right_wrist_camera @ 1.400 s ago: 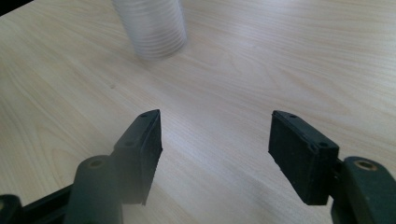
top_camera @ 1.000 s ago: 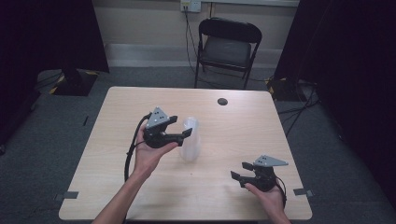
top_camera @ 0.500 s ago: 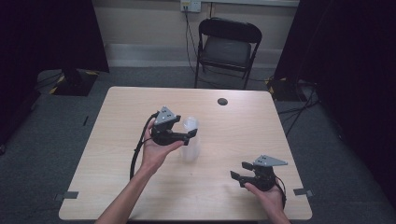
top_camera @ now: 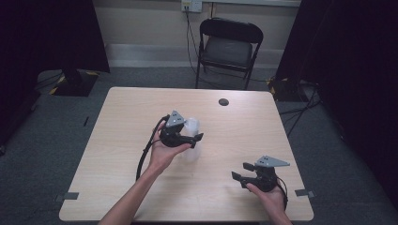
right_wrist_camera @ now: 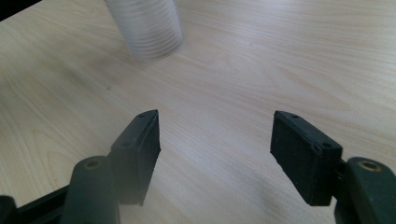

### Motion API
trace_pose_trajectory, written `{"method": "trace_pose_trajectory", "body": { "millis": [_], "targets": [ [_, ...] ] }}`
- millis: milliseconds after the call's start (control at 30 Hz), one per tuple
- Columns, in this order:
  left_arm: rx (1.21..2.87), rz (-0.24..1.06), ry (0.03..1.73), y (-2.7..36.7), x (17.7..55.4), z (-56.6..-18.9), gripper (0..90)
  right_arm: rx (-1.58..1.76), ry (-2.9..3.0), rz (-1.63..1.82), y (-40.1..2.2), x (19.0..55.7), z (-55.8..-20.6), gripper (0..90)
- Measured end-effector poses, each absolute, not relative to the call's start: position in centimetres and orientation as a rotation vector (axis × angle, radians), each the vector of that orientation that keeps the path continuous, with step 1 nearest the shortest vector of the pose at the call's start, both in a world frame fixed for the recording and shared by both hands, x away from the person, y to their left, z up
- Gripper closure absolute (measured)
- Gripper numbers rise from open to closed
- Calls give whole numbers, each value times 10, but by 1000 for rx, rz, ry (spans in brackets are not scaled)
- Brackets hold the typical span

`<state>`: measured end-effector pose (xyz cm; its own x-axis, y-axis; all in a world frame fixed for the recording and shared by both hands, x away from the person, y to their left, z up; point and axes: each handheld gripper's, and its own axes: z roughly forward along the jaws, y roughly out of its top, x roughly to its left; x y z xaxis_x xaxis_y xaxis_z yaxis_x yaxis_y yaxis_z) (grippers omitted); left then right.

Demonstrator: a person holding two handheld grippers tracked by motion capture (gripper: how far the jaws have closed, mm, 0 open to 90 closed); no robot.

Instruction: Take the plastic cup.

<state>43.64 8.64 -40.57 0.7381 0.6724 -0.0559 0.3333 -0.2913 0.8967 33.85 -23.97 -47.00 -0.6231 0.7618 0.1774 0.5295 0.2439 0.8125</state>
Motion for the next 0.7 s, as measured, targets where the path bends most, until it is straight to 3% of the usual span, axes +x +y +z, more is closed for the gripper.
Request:
{"method": "trace_pose_trajectory", "body": {
  "millis": [100,333,433,700],
  "targets": [
    [1892,412,760,87,436,-407,244,1212,2263,1320,-240,339,-471,329],
    [1918,414,750,84,436,-409,238,1219,2258,1316,-240,340,-471,329],
    [1919,409,737,84,436,-410,315,1218,2257,1316,-240,340,-471,328],
    [1909,397,740,85,436,-409,321,1223,2255,1317,-240,340,-471,329]
  ]
}}
